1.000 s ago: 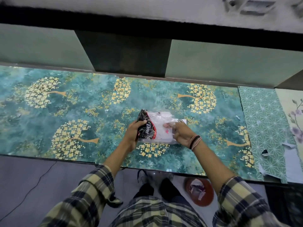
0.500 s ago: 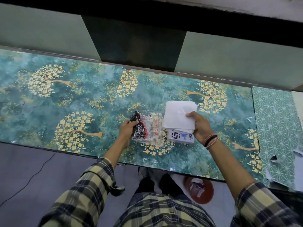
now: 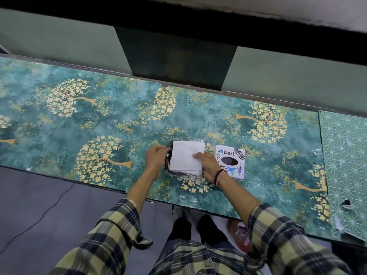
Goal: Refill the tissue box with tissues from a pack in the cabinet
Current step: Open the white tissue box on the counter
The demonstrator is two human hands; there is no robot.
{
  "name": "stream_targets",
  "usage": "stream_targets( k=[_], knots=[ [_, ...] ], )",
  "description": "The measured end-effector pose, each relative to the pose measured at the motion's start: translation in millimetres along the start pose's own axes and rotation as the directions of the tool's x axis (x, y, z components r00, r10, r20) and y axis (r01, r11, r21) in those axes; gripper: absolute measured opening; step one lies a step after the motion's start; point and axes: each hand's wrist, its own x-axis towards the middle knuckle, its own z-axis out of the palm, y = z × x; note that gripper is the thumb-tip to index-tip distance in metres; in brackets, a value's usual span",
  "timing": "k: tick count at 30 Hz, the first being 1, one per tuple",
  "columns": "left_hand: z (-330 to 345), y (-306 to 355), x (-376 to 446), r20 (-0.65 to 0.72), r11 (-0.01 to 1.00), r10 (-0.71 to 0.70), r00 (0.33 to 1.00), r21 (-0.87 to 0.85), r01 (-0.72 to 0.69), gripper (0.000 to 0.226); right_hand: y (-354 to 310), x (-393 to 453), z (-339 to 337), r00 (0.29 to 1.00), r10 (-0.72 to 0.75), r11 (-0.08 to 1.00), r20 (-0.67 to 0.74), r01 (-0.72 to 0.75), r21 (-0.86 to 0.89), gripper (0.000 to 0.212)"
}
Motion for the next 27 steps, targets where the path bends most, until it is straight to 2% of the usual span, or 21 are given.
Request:
stream_targets(
  k=[2,5,7,10,12,15,16,17,18,20,21,23,27],
  knots=[
    [5,3,-3,0.130,0.999,0.002,0.992,-0.047,0.004,0.012,8,9,-1,0.998,-0.013,0.997,-0.054,0.009,-0.071,0.036],
    [15,7,-12,0.345,0.998,-0.022,0.938,-0.044,0.039,0.019,10,8,6,0.990,-0.079,0.965,-0.114,0.047,-0.258,0.041],
    [24,5,-16,0.415,0.998,-0.051,0.908,-0.012,0.061,0.017,4,-4,11,0.981,-0.145,0.919,-0.126,0.086,-0.386,0.038],
    [36,1,-18,0.425,0.995,-0.101,0.900,0.043,0.091,0.009,-5,-22,11,0.969,-0.211,0.816,-0.126,0.104,-0.569,0.035],
    [42,-1,-19,0.427,0.994,-0.110,0.897,0.068,0.090,0.007,-10,-35,4,0.937,-0.314,0.728,-0.150,0.136,-0.672,0.024],
    [47,-2,-16,0.382,0.990,-0.094,0.919,0.129,0.048,0.010,-16,-55,-20,0.810,-0.537,0.681,-0.235,0.252,-0.688,0.030],
    [48,-2,-15,0.373,0.990,-0.080,0.924,0.137,0.030,0.011,-17,-57,-28,0.764,-0.591,0.644,-0.260,0.253,-0.722,0.036],
    [49,-2,-14,0.369,0.990,-0.065,0.927,0.140,0.014,0.011,-18,-58,-36,0.748,-0.602,0.607,-0.281,0.199,-0.769,0.046],
    [50,-2,-14,0.364,0.989,-0.058,0.929,0.150,0.003,0.012,-17,-56,-43,0.768,-0.555,0.590,-0.318,0.095,-0.802,0.060],
    [54,-2,-17,0.357,0.980,-0.053,0.933,0.197,-0.020,0.012,-14,-50,-54,0.843,-0.368,0.589,-0.392,-0.115,-0.800,0.094],
    [56,-3,-19,0.352,0.975,-0.047,0.935,0.219,-0.034,0.012,-13,-49,-57,0.878,-0.271,0.604,-0.395,-0.165,-0.780,0.108],
    [60,-1,-25,0.333,0.969,-0.018,0.943,0.240,-0.066,0.011,-9,-45,-63,0.914,-0.185,0.648,-0.360,-0.162,-0.744,0.125],
    [70,6,-37,0.356,0.969,0.080,0.931,0.191,-0.157,0.013,-11,-46,-76,0.904,-0.234,0.693,-0.358,-0.103,-0.714,0.128]
  ],
)
